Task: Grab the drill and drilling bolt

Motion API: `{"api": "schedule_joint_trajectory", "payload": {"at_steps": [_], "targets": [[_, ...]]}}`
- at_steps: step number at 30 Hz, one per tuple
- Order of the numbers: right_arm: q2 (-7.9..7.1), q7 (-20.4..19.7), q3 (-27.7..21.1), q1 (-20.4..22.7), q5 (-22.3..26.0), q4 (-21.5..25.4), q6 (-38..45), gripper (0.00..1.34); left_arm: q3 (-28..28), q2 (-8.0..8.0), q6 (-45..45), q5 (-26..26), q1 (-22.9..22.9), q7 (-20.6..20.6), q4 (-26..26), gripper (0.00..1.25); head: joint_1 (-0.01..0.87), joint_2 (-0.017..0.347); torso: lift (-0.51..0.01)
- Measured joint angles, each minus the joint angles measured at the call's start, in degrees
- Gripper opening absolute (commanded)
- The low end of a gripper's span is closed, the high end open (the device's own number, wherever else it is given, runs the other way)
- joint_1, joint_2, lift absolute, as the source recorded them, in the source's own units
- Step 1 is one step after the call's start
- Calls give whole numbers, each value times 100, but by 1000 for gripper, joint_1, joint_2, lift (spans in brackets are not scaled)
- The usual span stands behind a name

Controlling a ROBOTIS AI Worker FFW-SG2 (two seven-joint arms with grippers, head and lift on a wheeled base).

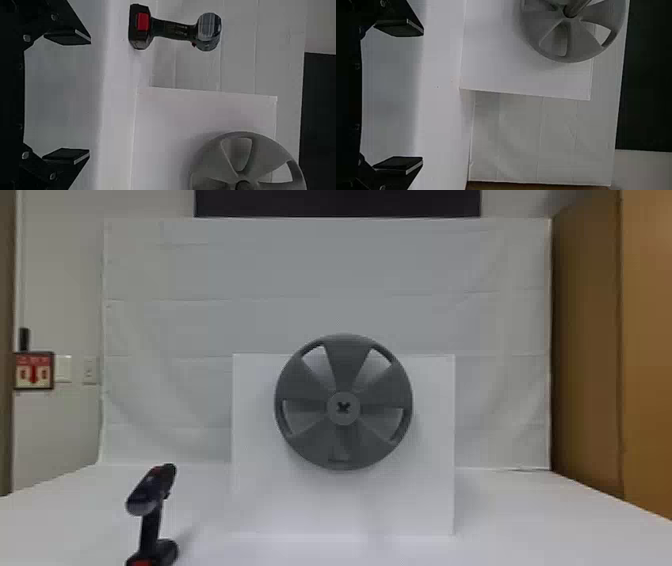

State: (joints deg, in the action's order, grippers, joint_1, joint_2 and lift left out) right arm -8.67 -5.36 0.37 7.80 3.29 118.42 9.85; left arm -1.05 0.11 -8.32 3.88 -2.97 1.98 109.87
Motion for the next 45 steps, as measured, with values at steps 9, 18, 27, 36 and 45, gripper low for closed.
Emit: {"api": "schedule_joint_trajectory", "payload": {"at_steps": [9,18,27,36,45], "targets": [[13,0,-41,-22,-4,13,0,1180,-69,7,33,24,86,-32,-53,976,-15,51,-398],[-3,1,-50,-12,-7,21,-1,1180,-92,7,74,118,79,-31,-35,976,-15,51,-398],[7,0,-136,48,-13,40,8,1180,118,-10,-200,199,97,51,302,976,-15,51,-398],[4,0,-127,11,-30,42,25,1180,345,-11,-880,65,333,57,752,974,-15,51,-398],[-3,0,-105,5,-37,42,34,1180,617,-11,-1315,-85,699,57,774,974,-15,51,-398]]}}
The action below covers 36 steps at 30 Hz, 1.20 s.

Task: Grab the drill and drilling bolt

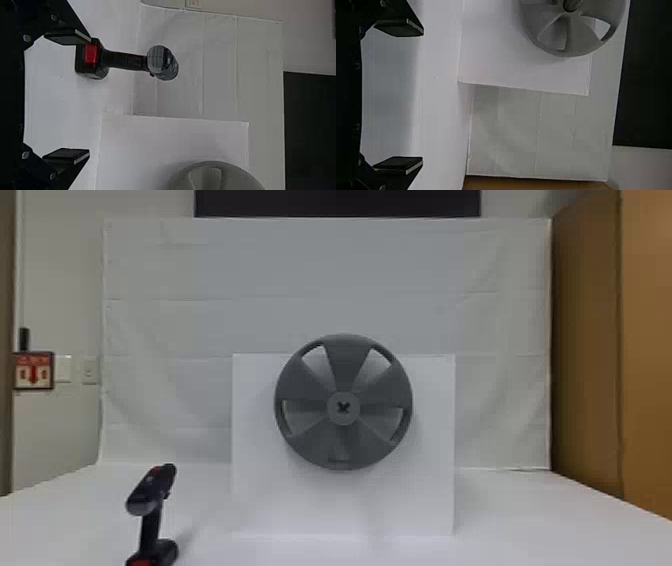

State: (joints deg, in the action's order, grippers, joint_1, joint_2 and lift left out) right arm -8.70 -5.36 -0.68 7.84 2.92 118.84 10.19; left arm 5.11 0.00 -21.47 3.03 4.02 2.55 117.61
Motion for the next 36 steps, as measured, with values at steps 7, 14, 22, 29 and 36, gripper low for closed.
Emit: {"api": "schedule_joint_trajectory", "payload": {"at_steps": [7,14,22,29,36], "targets": [[0,0,39,-23,-8,0,19,1180,318,0,-478,-43,389,-142,-10,974,-15,51,-398],[-4,0,57,-29,-12,-1,19,1180,602,0,-778,11,764,-384,-235,979,-15,51,-398],[-42,0,115,-41,-11,-1,25,1180,754,74,-934,144,1228,-797,-756,980,-15,51,-398],[-50,1,146,-55,-11,-10,28,1180,771,192,-973,70,1495,-799,-1039,979,-15,51,-398],[-62,2,165,-68,-11,-11,27,1180,786,284,-982,-9,1762,-801,-1339,980,-15,51,-398]]}}
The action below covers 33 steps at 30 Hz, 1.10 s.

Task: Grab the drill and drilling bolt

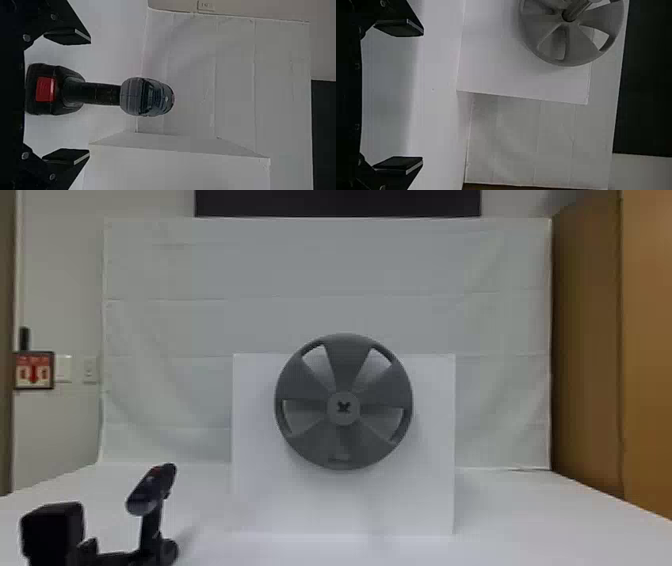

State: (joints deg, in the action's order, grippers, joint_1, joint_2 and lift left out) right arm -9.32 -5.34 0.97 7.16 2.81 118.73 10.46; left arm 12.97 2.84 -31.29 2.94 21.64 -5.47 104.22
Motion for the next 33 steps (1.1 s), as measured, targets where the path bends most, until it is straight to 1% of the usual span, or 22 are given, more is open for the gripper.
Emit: {"api": "schedule_joint_trajectory", "payload": {"at_steps": [9,24,33], "targets": [[-35,-2,40,-22,8,-8,0,1180,140,89,88,-57,331,-130,-553,976,-15,51,-398],[-60,-2,84,-41,17,-8,0,1180,187,218,332,-57,764,-406,-1268,974,-15,51,-398],[-93,-1,121,-73,18,-8,0,1180,197,264,444,-60,996,-456,-1667,974,-15,51,-398]]}}
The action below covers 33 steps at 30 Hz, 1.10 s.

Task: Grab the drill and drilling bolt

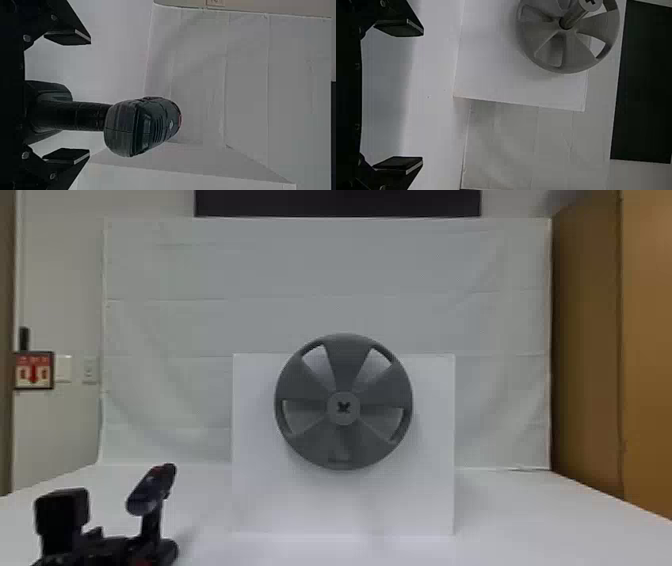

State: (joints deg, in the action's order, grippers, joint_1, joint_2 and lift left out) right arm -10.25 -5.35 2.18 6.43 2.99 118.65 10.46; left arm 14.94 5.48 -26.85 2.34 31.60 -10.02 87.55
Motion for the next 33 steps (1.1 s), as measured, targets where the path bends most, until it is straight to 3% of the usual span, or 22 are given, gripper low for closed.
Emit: {"api": "schedule_joint_trajectory", "payload": {"at_steps": [14,17,20,24,27,30,33], "targets": [[-31,0,104,-50,21,-19,0,1180,-28,40,73,-77,304,-17,-338,971,-15,51,-398],[-38,-1,126,-68,31,-24,0,1180,-33,38,97,-84,352,-17,-423,917,-15,51,-398],[-45,-1,140,-83,39,-26,0,1180,-39,33,112,-85,380,-17,-487,724,-15,51,-398],[-55,-1,161,-97,49,-26,0,1180,-37,32,118,-82,399,-17,-556,345,-15,51,-398],[-56,-1,166,-97,52,-26,-2,1180,-37,32,115,-72,403,-17,-581,160,-15,51,-398],[-56,-1,168,-94,54,-26,-4,1180,-50,32,58,-63,403,-14,-588,40,-15,51,-398],[-61,-1,168,-90,59,-26,-7,1180,-80,32,5,-51,406,-6,-590,22,-15,51,-398]]}}
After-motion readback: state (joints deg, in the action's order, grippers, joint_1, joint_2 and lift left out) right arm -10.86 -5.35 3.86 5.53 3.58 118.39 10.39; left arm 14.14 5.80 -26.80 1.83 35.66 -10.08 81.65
